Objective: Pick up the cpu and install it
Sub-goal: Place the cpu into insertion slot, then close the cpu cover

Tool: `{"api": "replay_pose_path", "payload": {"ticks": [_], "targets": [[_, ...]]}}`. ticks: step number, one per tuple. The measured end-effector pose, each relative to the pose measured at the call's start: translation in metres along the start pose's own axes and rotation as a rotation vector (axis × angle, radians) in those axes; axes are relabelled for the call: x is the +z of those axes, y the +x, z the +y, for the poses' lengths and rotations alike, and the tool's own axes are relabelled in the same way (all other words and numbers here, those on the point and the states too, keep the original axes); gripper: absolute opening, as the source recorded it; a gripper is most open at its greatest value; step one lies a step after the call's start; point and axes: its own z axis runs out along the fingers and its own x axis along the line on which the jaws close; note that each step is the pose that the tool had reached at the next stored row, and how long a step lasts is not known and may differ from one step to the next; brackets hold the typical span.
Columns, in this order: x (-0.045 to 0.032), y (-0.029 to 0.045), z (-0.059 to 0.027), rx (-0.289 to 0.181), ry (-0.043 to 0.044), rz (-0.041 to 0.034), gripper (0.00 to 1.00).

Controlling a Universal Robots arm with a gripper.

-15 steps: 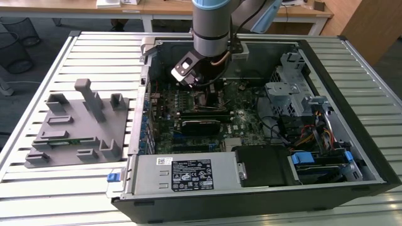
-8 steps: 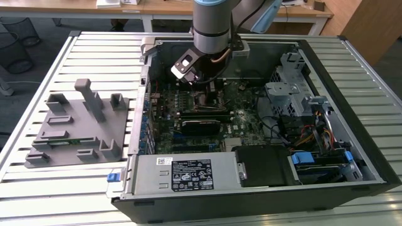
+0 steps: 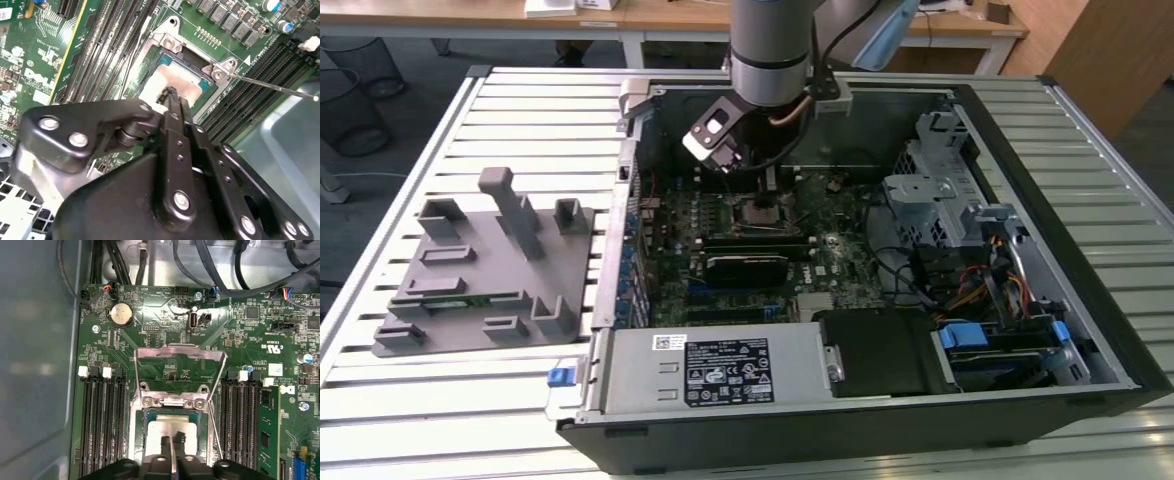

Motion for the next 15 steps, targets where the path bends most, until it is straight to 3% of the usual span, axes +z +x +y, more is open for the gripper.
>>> {"api": "replay_pose_path", "payload": {"ticks": [1,3,15], "targets": [[-0.0013,0.0000,0.0000,0.000,0.0002,0.0000,0.13],[-0.0037,0.0000,0.0002,0.000,0.0002,0.0000,0.11],[-0.0103,0.0001,0.0005,0.000,0.0003,-0.0001,0.11]]}}
